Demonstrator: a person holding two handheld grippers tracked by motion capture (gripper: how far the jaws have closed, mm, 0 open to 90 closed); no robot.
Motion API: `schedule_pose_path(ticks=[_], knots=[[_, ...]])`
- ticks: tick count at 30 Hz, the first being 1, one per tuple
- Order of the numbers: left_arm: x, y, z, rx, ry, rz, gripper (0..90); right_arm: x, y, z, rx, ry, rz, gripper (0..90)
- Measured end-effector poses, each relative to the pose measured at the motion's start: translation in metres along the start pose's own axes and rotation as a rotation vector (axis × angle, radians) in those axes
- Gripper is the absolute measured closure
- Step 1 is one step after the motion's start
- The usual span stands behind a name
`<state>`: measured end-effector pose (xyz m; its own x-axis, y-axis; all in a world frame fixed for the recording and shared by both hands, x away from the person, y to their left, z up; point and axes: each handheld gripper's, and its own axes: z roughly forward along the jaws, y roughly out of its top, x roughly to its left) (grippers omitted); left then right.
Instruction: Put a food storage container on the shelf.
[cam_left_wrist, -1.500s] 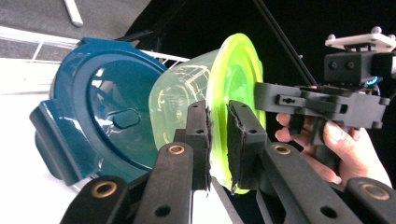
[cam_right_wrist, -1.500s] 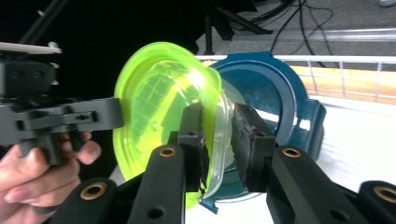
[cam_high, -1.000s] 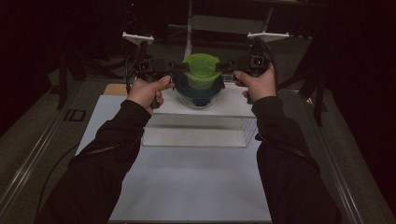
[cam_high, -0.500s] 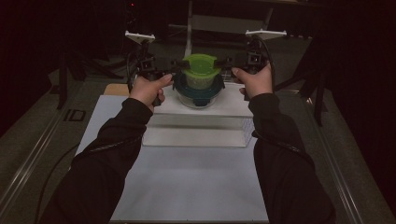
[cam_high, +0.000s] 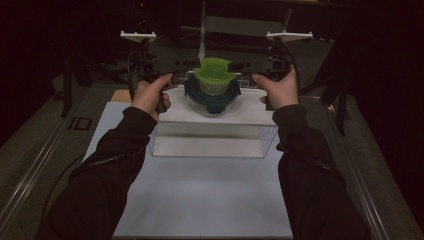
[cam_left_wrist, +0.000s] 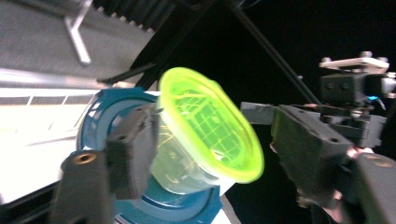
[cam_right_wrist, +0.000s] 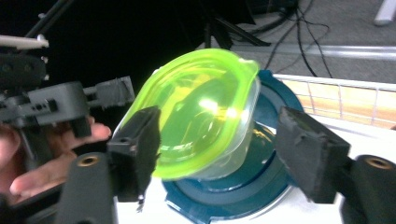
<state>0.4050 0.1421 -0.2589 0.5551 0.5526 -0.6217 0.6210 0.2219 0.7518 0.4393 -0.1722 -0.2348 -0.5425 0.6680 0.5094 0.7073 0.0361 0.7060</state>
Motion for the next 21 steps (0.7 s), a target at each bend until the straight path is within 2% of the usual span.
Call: schedule_pose_path(ticks=[3,6,9,13,17,18,21], knots=[[-0.005,-0.006,-0.009,-0.009,-0.01,0.047,13.9,0.002,-0.009,-0.007,-0.008,0.004,-0.032,25.0],[-0.01,-0.013,-0.018,-0.01,-0.014,0.118,11.4,0.005,-0.017,-0.012,-0.009,0.0,-0.06,23.9],[-0.013,-0.024,-0.026,-0.015,-0.024,0.156,5.3,0.007,-0.024,-0.019,-0.017,-0.001,-0.083,23.7],[-0.016,-0.042,-0.035,-0.005,-0.024,0.206,3.9,0.006,-0.037,-0.023,-0.022,0.013,-0.092,23.8],[-0.013,-0.061,-0.044,-0.003,-0.015,0.231,3.8,0.004,-0.054,-0.024,-0.017,0.012,-0.111,23.7],[-0.013,-0.061,-0.044,-0.003,-0.015,0.231,3.8,0.004,-0.054,-0.024,-0.017,0.012,-0.111,23.7],[-0.009,-0.077,-0.047,0.014,0.0,0.267,3.8,-0.001,-0.07,-0.025,-0.02,0.025,-0.113,23.7]])
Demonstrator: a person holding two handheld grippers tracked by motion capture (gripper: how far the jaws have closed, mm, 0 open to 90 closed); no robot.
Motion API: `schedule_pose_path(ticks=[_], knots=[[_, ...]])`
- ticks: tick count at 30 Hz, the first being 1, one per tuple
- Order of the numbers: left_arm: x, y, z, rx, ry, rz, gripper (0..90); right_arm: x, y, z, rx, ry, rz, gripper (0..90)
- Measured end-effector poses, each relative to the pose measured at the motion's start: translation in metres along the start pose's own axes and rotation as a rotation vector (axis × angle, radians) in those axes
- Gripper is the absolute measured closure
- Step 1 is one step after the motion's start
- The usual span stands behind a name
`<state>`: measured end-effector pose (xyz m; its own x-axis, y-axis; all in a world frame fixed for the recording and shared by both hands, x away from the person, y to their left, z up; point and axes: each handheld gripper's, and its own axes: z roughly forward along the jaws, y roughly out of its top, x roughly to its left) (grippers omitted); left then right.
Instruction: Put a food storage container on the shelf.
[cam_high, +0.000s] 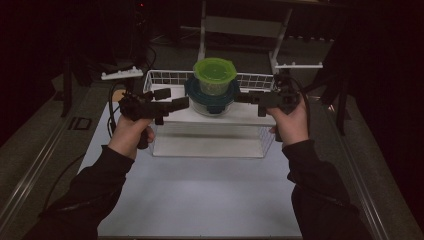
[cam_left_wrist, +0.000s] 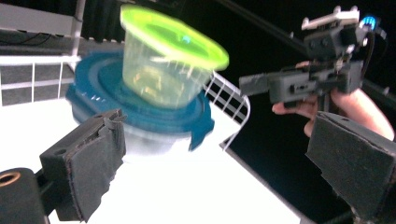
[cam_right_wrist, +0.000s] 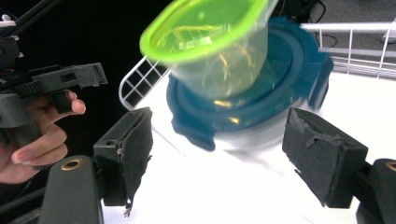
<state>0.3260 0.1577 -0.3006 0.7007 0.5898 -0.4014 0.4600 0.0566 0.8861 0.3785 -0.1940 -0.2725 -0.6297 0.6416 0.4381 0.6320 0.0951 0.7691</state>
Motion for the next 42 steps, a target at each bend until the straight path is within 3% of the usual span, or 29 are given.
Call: schedule_pose_path(ticks=[1,2,3,9,12,14,21,32,42], knots=[[0.0,-0.011,-0.001,0.018,0.006,0.021,3.8,-0.001,-0.011,0.001,0.01,0.004,-0.009,23.7],[0.0,-0.011,-0.001,0.018,0.006,0.021,3.8,-0.001,-0.011,0.001,0.01,0.004,-0.009,23.7],[0.0,-0.019,-0.001,0.029,0.012,0.032,3.8,-0.001,-0.024,0.002,0.018,0.003,-0.02,23.7],[-0.004,-0.051,-0.003,0.066,0.022,0.07,3.8,-0.005,-0.052,0.006,0.02,0.028,-0.023,23.2],[-0.008,-0.068,-0.005,0.084,0.029,0.109,3.8,-0.008,-0.074,0.008,0.013,0.029,-0.027,22.6],[-0.009,-0.079,-0.005,0.096,0.031,0.125,3.8,-0.008,-0.083,0.008,0.007,0.018,-0.049,22.5],[-0.011,-0.114,-0.004,0.15,0.027,0.157,3.8,-0.013,-0.11,0.009,0.001,0.016,-0.061,21.6],[-0.013,-0.154,0.006,0.217,-0.002,0.187,2.8,-0.024,-0.155,0.013,-0.015,0.025,-0.089,20.8],[-0.019,-0.187,0.009,0.228,-0.037,0.24,2.8,-0.038,-0.198,0.014,-0.001,-0.01,-0.094,20.8]])
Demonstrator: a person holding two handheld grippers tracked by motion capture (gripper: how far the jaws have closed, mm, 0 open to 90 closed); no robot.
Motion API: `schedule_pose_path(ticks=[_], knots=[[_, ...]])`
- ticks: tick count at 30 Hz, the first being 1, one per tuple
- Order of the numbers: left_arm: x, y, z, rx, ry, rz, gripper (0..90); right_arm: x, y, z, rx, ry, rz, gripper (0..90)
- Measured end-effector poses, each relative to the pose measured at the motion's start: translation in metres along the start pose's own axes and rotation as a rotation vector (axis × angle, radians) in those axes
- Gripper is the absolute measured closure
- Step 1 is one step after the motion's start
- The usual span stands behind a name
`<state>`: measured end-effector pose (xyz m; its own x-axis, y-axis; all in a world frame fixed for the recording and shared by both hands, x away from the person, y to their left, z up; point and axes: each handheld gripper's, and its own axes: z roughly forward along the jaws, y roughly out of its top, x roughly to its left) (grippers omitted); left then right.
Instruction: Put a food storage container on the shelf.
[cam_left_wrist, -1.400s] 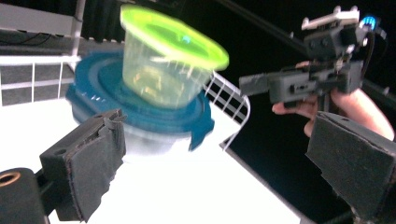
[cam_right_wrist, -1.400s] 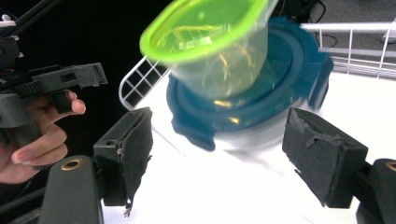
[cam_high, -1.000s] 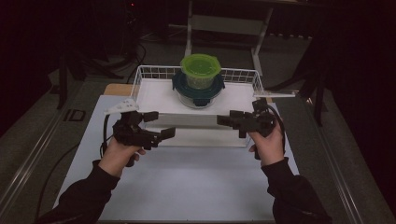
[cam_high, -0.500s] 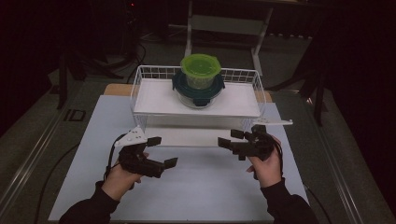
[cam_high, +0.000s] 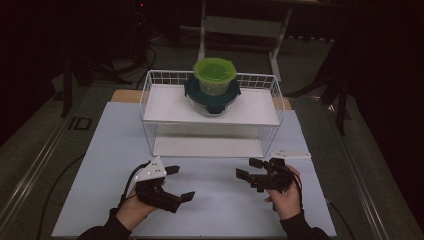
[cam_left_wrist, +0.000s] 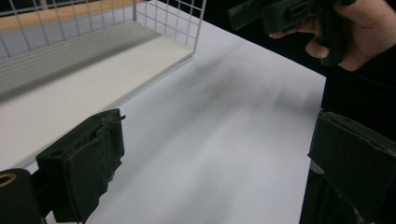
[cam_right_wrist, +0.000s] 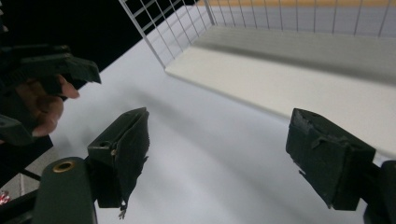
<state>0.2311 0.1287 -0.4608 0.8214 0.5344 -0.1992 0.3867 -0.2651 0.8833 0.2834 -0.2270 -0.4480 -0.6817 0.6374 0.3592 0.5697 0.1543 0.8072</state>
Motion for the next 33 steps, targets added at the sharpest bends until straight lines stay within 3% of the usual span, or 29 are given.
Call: schedule_pose_path(ticks=[11,14,21,29,33], knots=[[-0.002,-0.031,0.001,0.029,0.024,-0.008,2.7,-0.01,-0.037,-0.006,0.023,-0.028,0.005,19.4],[-0.002,-0.035,-0.002,0.035,0.042,0.008,2.8,-0.011,-0.044,-0.011,0.015,-0.04,-0.009,19.2],[-0.004,-0.046,-0.01,0.019,0.074,0.018,2.8,-0.014,-0.06,-0.019,0.024,-0.068,-0.019,18.6],[-0.003,-0.052,-0.009,0.026,0.109,0.039,2.8,-0.019,-0.064,-0.029,-0.007,-0.113,-0.024,18.2],[-0.001,-0.052,-0.011,0.01,0.114,0.028,2.8,-0.019,-0.065,-0.027,-0.003,-0.117,-0.031,18.2]])
